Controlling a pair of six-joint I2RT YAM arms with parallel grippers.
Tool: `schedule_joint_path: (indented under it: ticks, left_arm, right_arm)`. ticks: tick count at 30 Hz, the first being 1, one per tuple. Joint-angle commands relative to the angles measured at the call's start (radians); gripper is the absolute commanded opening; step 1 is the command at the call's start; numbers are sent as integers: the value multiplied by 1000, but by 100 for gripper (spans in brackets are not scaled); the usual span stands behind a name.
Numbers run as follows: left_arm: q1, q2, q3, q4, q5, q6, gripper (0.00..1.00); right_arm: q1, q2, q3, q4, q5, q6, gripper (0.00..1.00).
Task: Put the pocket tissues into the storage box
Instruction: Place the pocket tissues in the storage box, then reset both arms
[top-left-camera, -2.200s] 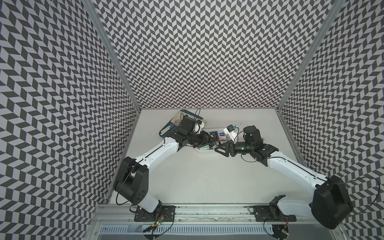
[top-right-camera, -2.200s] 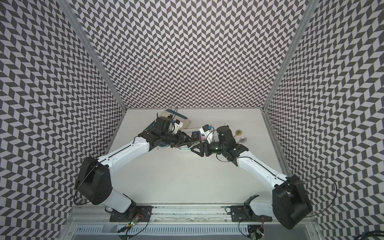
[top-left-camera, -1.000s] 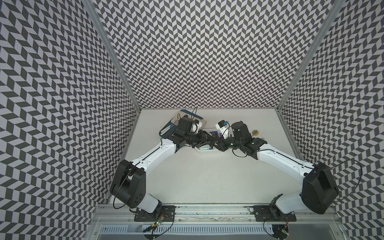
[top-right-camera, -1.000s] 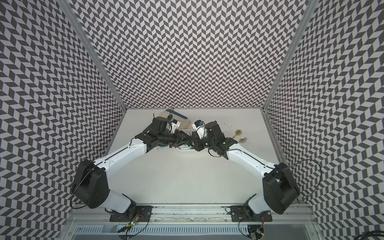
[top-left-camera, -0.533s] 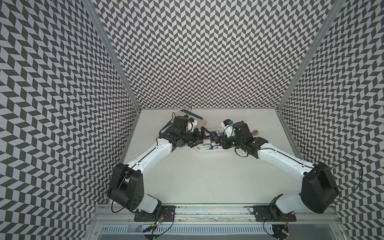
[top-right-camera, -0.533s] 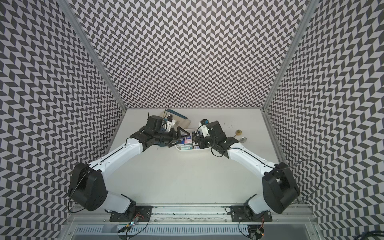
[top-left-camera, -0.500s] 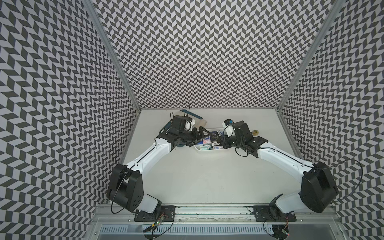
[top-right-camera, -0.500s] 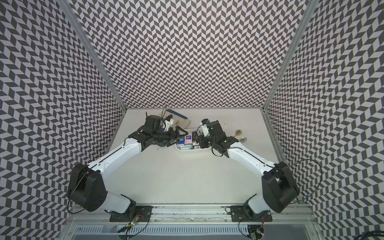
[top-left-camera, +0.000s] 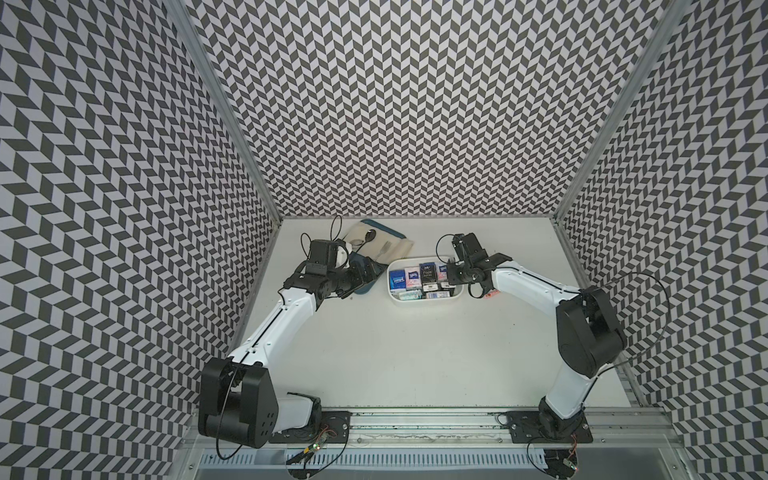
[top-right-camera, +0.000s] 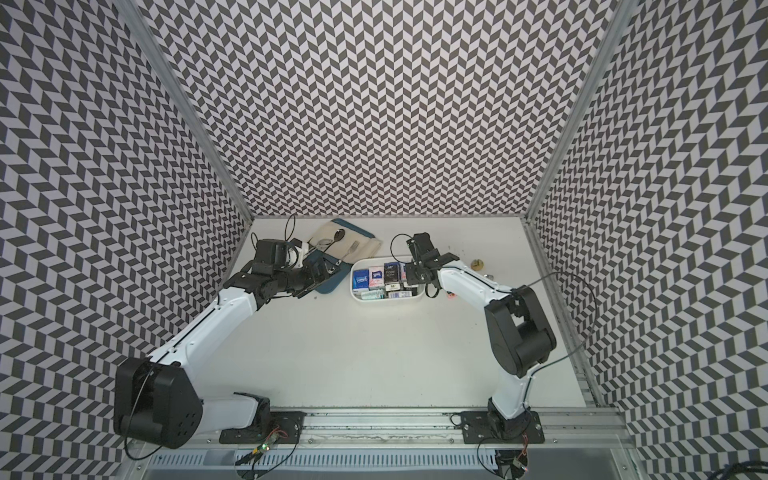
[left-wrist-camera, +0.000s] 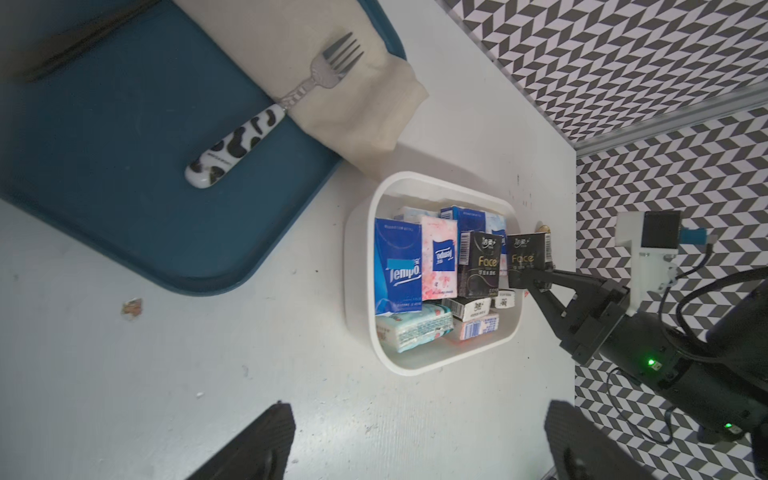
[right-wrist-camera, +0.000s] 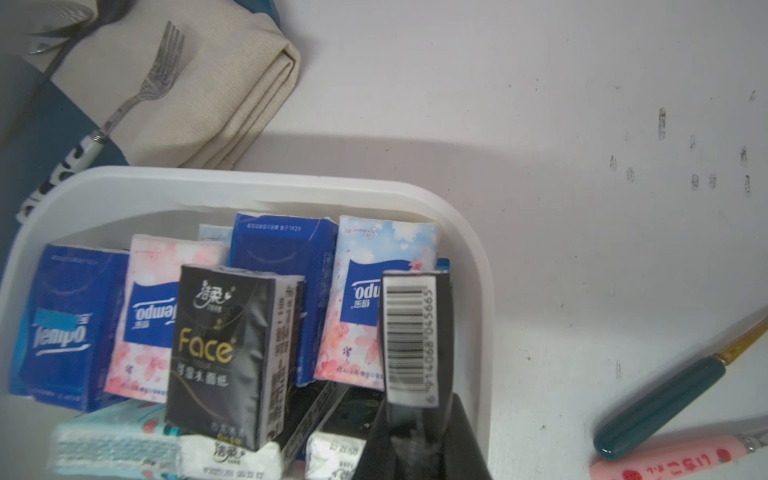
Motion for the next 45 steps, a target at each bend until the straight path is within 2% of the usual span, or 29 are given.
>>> schedule_joint_path:
  ticks: [1,6,12,14,21,23,26,29,36,40,45]
  left_arm:
    - [28,-36,-22,-28,-14,40,100]
    - [59,-44,-30,-42,-13,60,100]
    - [93,-42,-29,-38,-21,80,100]
    - [106,-42,-27,-32,-42,97,100]
    - [179,-47,-32,48,-208,182,100]
    - [188,-54,-41,91,-243,215,100]
    - [193,-60,-67,165,-304,271,100]
    - [193,-57,-118,268,-378,337,100]
    - [194,-21,-252,517,-546,458,100]
    - [194,-4,-336,685,-576,494,100]
    - [195,33,-465,979,-558,531,100]
  right_arm:
    - [1,19,31,-18,63,-8,13]
    - [1,28,26,-24,96,-4,13]
    - [2,43,32,-35,58,1,20]
    - [1,26,31,-26,51,2,27]
    - [-10,-124,19,1,117,0,67]
    - [-29,-175,4,16,141,-2,73]
    - [-82,-252,-46,63,179,-9,76]
    - [-170,-325,-164,171,196,-43,76]
    - [-375,-532,-603,603,233,-75,76]
    - [-401,-618,-860,956,156,-161,73]
    - [-408,-548,-951,1201,140,-194,73]
